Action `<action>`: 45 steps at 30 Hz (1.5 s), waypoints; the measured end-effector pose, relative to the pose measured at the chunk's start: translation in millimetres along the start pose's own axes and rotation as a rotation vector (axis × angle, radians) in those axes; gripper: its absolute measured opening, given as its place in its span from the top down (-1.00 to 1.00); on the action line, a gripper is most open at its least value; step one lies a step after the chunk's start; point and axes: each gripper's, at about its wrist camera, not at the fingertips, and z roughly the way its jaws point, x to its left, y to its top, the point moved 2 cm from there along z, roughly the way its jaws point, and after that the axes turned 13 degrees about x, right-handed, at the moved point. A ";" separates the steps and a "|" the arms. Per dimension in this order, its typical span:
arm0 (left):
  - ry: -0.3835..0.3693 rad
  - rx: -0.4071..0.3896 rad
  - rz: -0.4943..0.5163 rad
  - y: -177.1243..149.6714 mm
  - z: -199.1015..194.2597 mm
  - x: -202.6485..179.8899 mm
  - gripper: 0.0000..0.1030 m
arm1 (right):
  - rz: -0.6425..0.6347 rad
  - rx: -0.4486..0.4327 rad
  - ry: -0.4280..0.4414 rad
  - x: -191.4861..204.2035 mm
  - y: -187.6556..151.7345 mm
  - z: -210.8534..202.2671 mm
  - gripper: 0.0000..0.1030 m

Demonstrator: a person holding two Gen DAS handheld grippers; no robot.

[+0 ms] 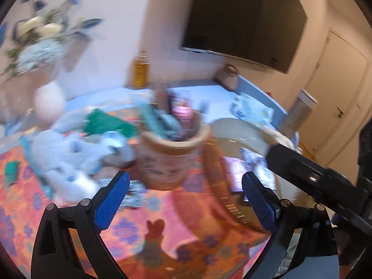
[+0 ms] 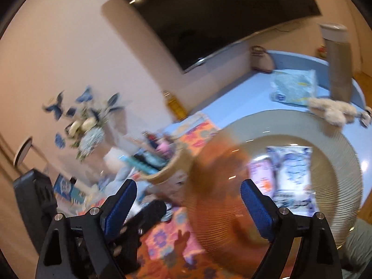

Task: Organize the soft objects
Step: 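Return both tools to the desk toward the teal items, then grasp the teal pouch with the left tool while the right grasps the teal drawstring bag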

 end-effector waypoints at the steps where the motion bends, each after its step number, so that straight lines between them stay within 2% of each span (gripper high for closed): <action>1: 0.007 -0.005 -0.018 -0.8 -4.4 12.0 -0.88 | -0.012 0.004 0.003 6.8 -1.7 2.4 -0.75; 9: 0.147 -0.056 -0.201 -11.1 -43.8 133.7 -0.89 | -0.178 0.051 0.014 82.8 -12.7 37.1 -0.77; 13: 0.239 -0.061 -0.287 -17.2 -57.6 197.3 -0.89 | -0.290 0.087 0.024 124.3 -20.0 67.8 -0.86; 16: 0.285 -0.048 -0.335 -20.6 -60.4 239.5 -0.89 | -0.383 0.122 0.041 155.7 -25.8 97.2 -0.86; 18: 0.310 -0.028 -0.361 -26.3 -58.1 265.2 -0.89 | -0.457 0.155 0.023 178.5 -30.9 122.0 -0.86; 23: 0.336 0.028 -0.402 -35.8 -41.1 313.5 -0.89 | -0.656 0.237 0.032 224.8 -49.6 181.2 -0.86; 26: 0.337 0.049 -0.416 -40.4 -27.6 334.1 -0.89 | -0.762 0.280 -0.009 240.8 -60.3 217.8 -0.86; 29: 0.353 0.047 -0.467 -42.0 -19.9 354.3 -0.88 | -0.817 0.299 -0.119 242.4 -63.7 261.4 -0.81; 31: 0.331 0.031 -0.485 -41.1 -16.3 363.4 -0.88 | -0.852 0.278 -0.193 243.0 -62.4 282.2 -0.67; 35: 0.314 0.024 -0.447 -37.7 3.1 363.1 -0.88 | -0.907 0.207 -0.302 242.3 -56.7 316.7 -0.67; 37: 0.313 0.035 -0.409 -38.3 18.2 355.9 -0.89 | -0.861 0.225 -0.309 231.7 -50.5 333.0 -0.65; 38: 0.338 0.040 -0.389 -40.0 27.0 352.2 -0.99 | -0.829 0.250 -0.288 227.7 -44.8 335.0 -0.64; 39: 0.381 0.058 -0.364 -37.7 30.8 345.9 -0.99 | -0.796 0.230 -0.252 223.1 -38.7 329.4 -0.55; 40: 0.376 0.047 -0.369 -36.5 29.2 344.1 -0.99 | -0.781 0.237 -0.237 219.9 -35.7 328.9 -0.43; 42: 0.346 0.036 -0.401 -38.9 27.7 346.1 -0.98 | -0.751 0.232 -0.197 214.5 -30.0 325.4 -0.32; 44: 0.345 0.031 -0.399 -40.0 25.0 344.9 -0.99 | -0.730 0.232 -0.190 210.8 -26.2 323.6 -0.07; 45: 0.340 0.029 -0.400 -40.4 24.1 346.7 -0.99 | -0.720 0.233 -0.190 209.1 -24.7 323.4 0.12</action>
